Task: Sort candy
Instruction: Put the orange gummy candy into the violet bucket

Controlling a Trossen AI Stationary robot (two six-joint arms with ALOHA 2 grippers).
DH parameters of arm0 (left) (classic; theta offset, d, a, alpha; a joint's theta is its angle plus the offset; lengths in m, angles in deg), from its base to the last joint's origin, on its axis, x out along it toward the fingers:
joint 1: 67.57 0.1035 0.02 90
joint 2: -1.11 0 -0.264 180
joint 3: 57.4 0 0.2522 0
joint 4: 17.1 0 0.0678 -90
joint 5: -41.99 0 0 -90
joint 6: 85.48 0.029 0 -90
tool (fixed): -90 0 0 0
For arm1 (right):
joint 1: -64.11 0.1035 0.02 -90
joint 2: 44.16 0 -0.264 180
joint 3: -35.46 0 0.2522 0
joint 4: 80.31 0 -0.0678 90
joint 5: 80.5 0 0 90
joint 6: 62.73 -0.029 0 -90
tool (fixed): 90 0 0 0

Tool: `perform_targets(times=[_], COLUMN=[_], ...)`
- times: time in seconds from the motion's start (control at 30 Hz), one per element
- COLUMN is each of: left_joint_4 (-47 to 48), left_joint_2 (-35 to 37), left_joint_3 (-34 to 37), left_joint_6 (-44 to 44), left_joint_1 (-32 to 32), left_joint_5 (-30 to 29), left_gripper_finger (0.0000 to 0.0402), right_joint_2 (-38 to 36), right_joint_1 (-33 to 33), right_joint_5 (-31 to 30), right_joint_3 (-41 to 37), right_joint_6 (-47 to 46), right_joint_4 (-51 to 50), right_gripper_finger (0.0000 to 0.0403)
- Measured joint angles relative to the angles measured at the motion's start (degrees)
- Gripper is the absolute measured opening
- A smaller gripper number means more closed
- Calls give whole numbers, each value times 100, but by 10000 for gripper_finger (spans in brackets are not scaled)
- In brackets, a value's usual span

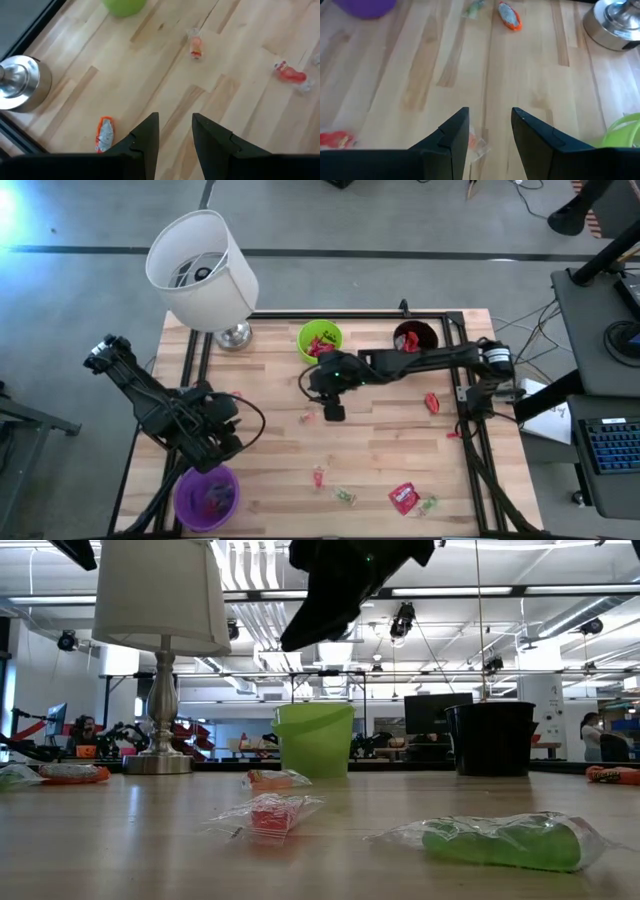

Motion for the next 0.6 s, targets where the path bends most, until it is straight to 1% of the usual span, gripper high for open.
perform_targets(times=[0.3, 0.47, 0.6], left_joint_4=[126, 140, 144], left_joint_2=[23, 55, 59], left_joint_3=[7, 9, 9], left_joint_6=[241, 250, 239], left_joint_1=[-3, -3, -3], left_joint_5=[1, 2, 4], left_gripper_finger=[100, 100, 100], right_joint_2=[450, 748, 927], right_joint_1=[-84, -84, -86], right_joint_5=[64, 305, 323], right_joint_3=[0, 0, 0], right_joint_6=[2, 29, 119], right_joint_4=[274, 306, 349], right_gripper_finger=[144, 144, 146])
